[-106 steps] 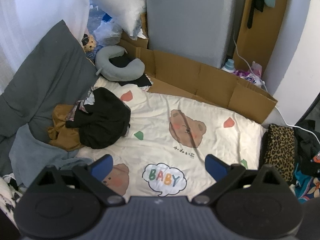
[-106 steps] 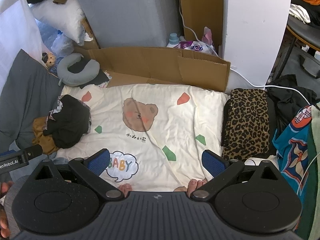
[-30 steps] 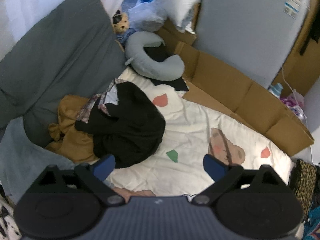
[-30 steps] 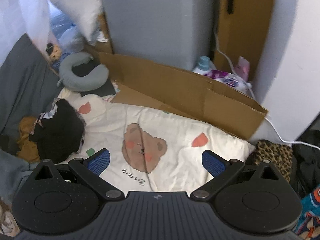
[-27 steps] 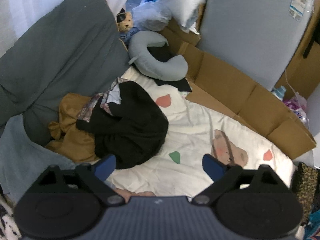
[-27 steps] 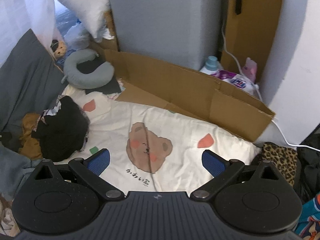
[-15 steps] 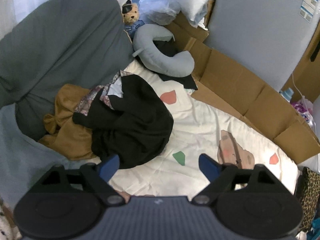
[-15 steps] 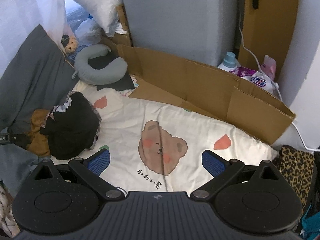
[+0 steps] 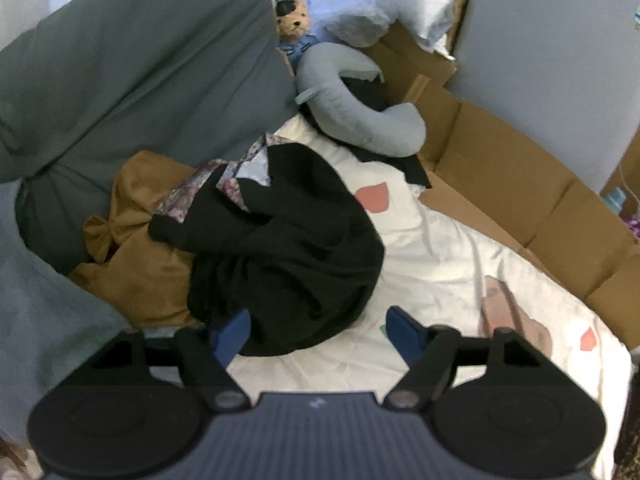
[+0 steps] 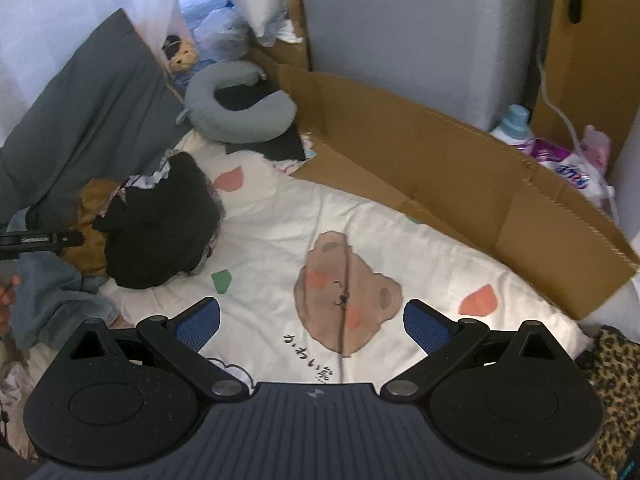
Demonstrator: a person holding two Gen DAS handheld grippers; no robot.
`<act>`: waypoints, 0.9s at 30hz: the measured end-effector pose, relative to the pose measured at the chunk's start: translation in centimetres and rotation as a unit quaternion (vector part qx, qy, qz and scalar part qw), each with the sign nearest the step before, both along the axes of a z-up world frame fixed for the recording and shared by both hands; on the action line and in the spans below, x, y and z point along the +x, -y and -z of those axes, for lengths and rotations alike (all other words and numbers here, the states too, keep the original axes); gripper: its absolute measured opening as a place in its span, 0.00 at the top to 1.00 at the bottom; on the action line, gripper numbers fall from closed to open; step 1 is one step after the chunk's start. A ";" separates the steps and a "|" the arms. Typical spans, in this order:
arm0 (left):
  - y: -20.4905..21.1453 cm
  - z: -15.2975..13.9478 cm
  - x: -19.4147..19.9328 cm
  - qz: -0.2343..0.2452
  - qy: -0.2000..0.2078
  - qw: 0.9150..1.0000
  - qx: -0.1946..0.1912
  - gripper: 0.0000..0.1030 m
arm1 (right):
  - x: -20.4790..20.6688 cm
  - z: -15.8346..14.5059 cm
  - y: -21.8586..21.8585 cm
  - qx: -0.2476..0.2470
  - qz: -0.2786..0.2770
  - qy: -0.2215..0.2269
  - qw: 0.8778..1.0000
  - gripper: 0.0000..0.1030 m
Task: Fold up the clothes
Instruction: 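Move both open grippers toward the black jacket in the clothes pile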
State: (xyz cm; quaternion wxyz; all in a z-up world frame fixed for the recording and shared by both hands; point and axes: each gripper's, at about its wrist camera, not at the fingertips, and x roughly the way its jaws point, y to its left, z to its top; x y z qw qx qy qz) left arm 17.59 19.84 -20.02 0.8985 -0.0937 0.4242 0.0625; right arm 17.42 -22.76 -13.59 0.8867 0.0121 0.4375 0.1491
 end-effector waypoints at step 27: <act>-3.3 6.6 7.4 -0.001 0.068 0.997 0.034 0.31 | 1.5 14.0 -3.4 0.026 -0.019 -0.010 0.999 0.02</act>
